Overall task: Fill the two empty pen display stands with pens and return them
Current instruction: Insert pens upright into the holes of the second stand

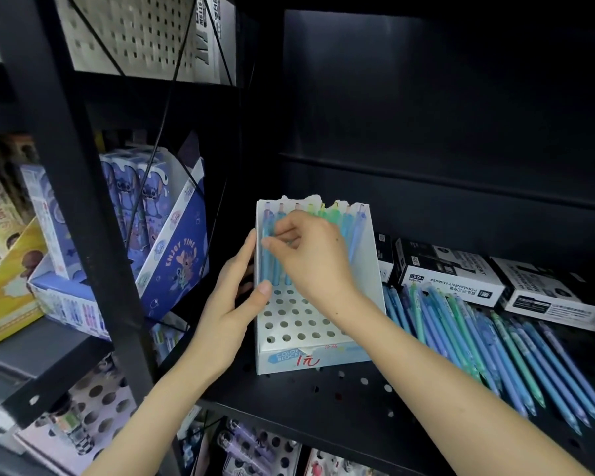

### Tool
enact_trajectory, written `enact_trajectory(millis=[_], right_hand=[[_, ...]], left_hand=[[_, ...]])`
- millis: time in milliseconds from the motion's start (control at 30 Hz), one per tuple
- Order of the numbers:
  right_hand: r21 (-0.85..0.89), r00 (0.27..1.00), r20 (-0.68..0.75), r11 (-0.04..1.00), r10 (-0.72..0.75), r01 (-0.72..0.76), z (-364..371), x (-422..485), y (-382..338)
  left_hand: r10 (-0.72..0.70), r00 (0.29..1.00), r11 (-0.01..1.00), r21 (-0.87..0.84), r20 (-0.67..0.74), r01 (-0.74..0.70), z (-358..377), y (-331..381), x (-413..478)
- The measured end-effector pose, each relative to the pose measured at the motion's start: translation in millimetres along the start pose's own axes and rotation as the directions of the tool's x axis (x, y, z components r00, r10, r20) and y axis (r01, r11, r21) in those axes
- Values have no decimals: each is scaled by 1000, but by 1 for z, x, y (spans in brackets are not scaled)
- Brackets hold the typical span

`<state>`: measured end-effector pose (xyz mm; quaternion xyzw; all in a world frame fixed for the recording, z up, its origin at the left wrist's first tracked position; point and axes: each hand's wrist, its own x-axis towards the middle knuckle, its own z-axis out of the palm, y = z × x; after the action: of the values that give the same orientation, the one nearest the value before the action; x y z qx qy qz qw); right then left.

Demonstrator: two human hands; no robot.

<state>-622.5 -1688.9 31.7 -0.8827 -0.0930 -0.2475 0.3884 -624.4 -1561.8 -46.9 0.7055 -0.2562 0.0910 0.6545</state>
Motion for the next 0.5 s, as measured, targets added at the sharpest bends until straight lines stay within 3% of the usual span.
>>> enact_trajectory(millis=[200,300,400,500], right_hand=[[-21,999,-10,999,35,-35,-21,-8,3],[-66,995,-77,996,60,-65,-53,-25,21],[-176,978,-163,972,127,-156,-98,-52,52],[-324,940,-207,887,272,-328,-142,-84,92]], left_hand=[[-4,1000,1000,31,-21,5,2,1,-1],[31,996,977,211,-85,-12,4,5,-3],[179,959,865,499,-220,-47,12,21,-7],[386,892,776,606,-236,-175,34,44,-10]])
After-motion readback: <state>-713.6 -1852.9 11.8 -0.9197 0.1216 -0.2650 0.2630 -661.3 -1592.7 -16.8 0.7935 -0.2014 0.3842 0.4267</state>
